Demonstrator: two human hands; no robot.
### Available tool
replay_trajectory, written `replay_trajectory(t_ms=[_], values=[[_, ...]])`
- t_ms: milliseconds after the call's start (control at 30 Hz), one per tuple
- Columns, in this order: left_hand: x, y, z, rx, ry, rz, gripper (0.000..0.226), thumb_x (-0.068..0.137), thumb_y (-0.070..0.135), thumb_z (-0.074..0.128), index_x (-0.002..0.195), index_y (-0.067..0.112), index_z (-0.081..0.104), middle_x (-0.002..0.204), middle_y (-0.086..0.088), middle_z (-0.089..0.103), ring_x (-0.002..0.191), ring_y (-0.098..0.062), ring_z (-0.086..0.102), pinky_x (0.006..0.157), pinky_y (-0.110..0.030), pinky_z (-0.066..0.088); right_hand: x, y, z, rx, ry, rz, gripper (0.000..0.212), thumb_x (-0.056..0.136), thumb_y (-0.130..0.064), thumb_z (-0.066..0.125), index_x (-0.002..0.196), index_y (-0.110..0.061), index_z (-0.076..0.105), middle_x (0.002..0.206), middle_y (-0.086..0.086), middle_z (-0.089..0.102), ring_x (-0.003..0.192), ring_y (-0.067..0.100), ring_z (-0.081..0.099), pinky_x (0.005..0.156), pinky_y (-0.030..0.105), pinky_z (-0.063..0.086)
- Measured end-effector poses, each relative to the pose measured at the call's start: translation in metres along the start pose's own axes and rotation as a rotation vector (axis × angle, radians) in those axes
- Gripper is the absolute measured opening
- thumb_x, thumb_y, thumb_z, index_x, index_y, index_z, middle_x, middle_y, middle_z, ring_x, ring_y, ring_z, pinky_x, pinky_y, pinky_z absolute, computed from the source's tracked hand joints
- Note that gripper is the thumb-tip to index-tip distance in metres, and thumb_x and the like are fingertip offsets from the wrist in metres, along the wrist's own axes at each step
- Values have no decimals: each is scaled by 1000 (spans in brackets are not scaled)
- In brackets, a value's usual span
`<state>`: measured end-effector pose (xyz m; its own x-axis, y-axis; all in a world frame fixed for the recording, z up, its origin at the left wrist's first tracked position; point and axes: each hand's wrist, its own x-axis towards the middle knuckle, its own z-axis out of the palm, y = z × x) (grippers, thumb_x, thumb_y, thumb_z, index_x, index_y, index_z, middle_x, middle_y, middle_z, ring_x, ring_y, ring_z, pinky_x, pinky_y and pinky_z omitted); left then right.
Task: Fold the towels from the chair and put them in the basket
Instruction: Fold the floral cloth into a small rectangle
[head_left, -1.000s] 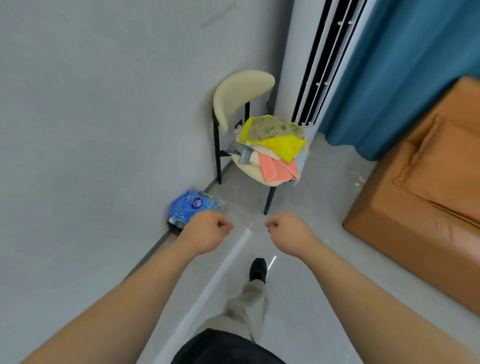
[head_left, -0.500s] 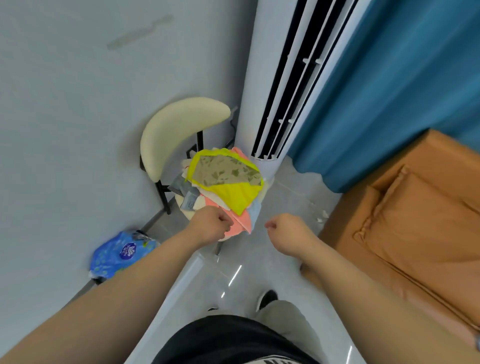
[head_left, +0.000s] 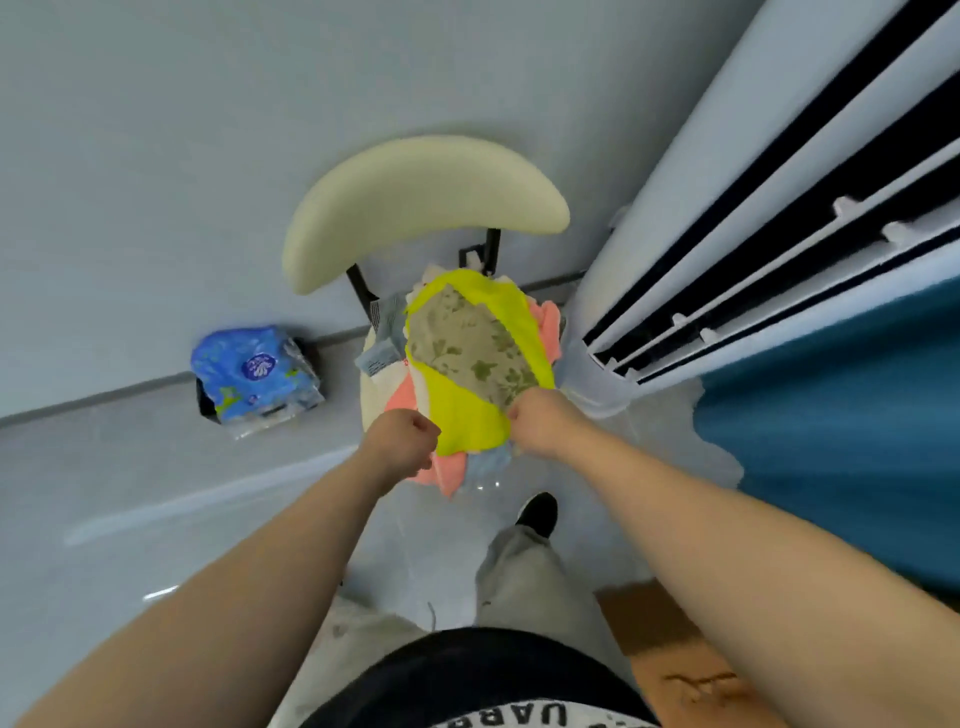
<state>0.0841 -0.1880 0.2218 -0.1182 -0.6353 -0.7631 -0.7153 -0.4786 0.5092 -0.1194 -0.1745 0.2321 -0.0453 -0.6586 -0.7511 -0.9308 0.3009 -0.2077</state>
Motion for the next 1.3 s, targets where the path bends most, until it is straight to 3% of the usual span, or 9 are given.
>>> replay_trajectory(t_ms=[167,267,500,700,800,900,1133,1200,1300], values=[[-9,5,33,-163,114,-97,16,90,6,55,95,8,70,92,-14,72,84,-30,72,77,-38,57,30,10,-11,-116,-52,-141,23,90,-2,48,68,-6,52,72,13,49,83,29,50,54,31,34],[0,-5,52,-198,148,-102,16,87,8,58,89,20,69,93,-10,73,89,-30,71,83,-45,59,53,21,11,-83,-42,-207,27,92,-3,49,106,1,71,111,19,67,109,36,59,86,34,50],[102,-38,125,-319,273,20,19,89,9,56,101,19,66,92,0,71,74,-18,73,74,-38,60,163,60,73,227,478,-148,37,93,-28,58,122,-5,56,124,21,57,120,39,50,100,44,43],[157,-41,175,-533,454,242,33,92,5,51,120,22,57,106,2,67,63,-14,68,53,-22,50,208,83,91,280,647,-195,41,96,-41,55,121,-10,62,123,14,64,123,35,53,96,40,44],[160,-50,196,-607,482,308,37,92,0,51,125,18,56,112,-2,65,63,-17,66,57,-25,52,197,86,90,262,726,-298,32,100,-34,53,101,-6,68,118,16,64,124,32,51,92,31,30],[142,-65,210,-566,572,381,39,93,2,53,130,15,53,117,-4,64,68,-20,68,64,-30,54,174,78,88,245,846,-500,31,102,-35,45,99,-10,64,108,16,67,107,35,58,80,37,31],[10,-102,234,-593,975,433,58,76,15,69,131,22,54,118,5,65,89,-19,72,85,-49,59,43,45,103,440,711,-1077,20,104,-30,46,88,-19,48,77,-6,53,79,19,48,66,31,32],[-23,-113,238,-533,1045,439,68,73,26,77,135,27,50,126,7,60,97,-14,68,91,-45,56,12,38,114,446,608,-1149,24,104,-32,47,85,-18,52,73,-4,51,70,15,45,59,30,30],[-56,-134,246,-513,1062,444,71,78,27,82,140,28,46,131,9,55,94,-5,68,88,-37,57,-17,34,133,486,318,-1146,33,101,-39,51,82,-14,62,77,4,64,73,18,60,66,33,50]])
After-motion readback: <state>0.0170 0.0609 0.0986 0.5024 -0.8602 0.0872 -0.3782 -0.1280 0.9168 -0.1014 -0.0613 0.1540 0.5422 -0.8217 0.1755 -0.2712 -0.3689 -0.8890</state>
